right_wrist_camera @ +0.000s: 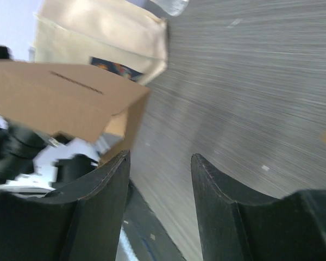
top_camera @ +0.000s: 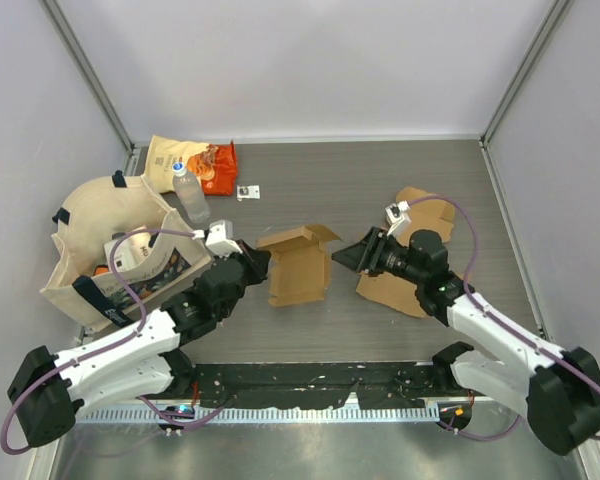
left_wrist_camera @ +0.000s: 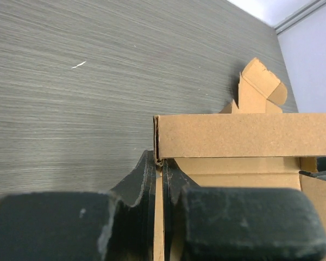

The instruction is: Fold the paper box

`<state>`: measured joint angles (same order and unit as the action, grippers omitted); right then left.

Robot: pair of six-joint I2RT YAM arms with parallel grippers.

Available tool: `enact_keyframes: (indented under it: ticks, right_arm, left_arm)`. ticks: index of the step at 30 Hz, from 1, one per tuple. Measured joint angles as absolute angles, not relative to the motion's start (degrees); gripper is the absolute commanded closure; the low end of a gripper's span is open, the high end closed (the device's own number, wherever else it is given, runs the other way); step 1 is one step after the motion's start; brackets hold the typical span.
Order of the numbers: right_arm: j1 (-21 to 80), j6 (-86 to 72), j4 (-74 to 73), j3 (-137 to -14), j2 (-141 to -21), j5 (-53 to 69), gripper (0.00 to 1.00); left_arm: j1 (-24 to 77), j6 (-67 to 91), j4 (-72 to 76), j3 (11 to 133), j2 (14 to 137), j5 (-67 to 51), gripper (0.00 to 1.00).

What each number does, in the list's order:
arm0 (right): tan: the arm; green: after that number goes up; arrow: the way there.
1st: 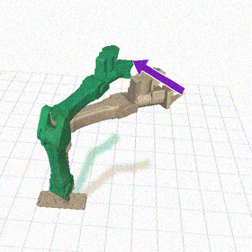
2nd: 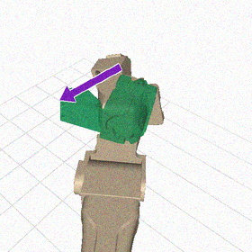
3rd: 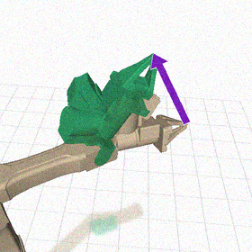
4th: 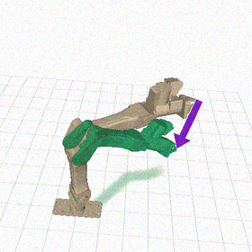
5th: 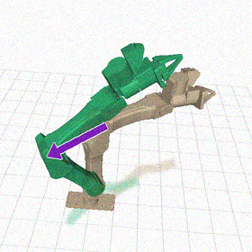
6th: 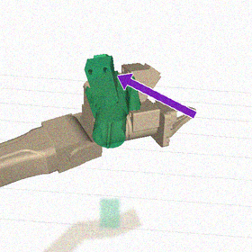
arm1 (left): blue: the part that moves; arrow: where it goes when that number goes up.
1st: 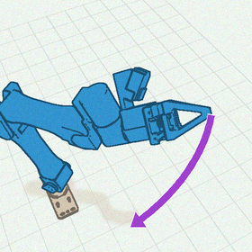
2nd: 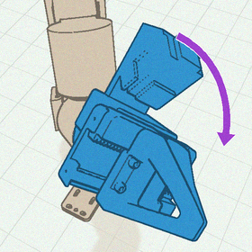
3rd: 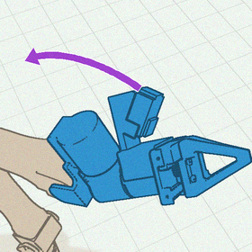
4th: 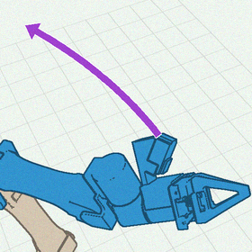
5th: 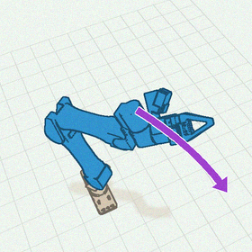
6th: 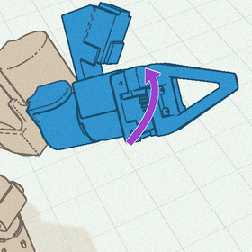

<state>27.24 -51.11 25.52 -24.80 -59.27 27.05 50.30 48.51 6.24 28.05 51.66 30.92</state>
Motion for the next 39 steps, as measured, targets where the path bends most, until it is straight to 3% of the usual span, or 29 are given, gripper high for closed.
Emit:
enact_keyframes:
  ticks: [5, 10, 14, 15, 21, 26, 39]
  right_arm:
    - [25.2, -36.3, 1.7, -29.4, -50.5, 21.6, 0.46]
    - [23.2, -33.0, -7.4, -32.3, -48.6, 18.6, 0.44]
    - [20.8, -32.2, -3.5, -34.3, -52.9, 26.3, 0.43]
    - [20.3, -32.1, -1.5, -34.6, -54.2, 29.4, 0.38]
    - [18.6, -31.5, 4.3, -36.1, -55.4, 44.4, 0.37]
    - [19.0, -38.0, 18.1, -36.0, -56.3, 55.8, 0.36]
    - [26.7, -41.5, 23.2, -35.0, -56.4, 60.8, 0.41]
  left_arm:
    - [49.9, 45.3, 3.0, 28.4, 49.6, 30.5, 1.00]
    - [46.9, 42.3, 0.5, 29.8, 47.6, 24.2, 1.00]
    - [42.0, 40.9, -1.5, 31.3, 47.5, 14.9, 1.00]
    - [40.7, 40.6, -1.8, 31.5, 47.5, 12.4, 1.00]
    - [36.4, 37.8, -3.2, 32.6, 49.3, -2.4, 1.00]
    - [35.8, 35.4, -4.1, 33.3, 51.3, -10.6, 1.00]
    - [34.2, 34.3, -3.1, 33.6, 52.2, -17.8, 1.00]
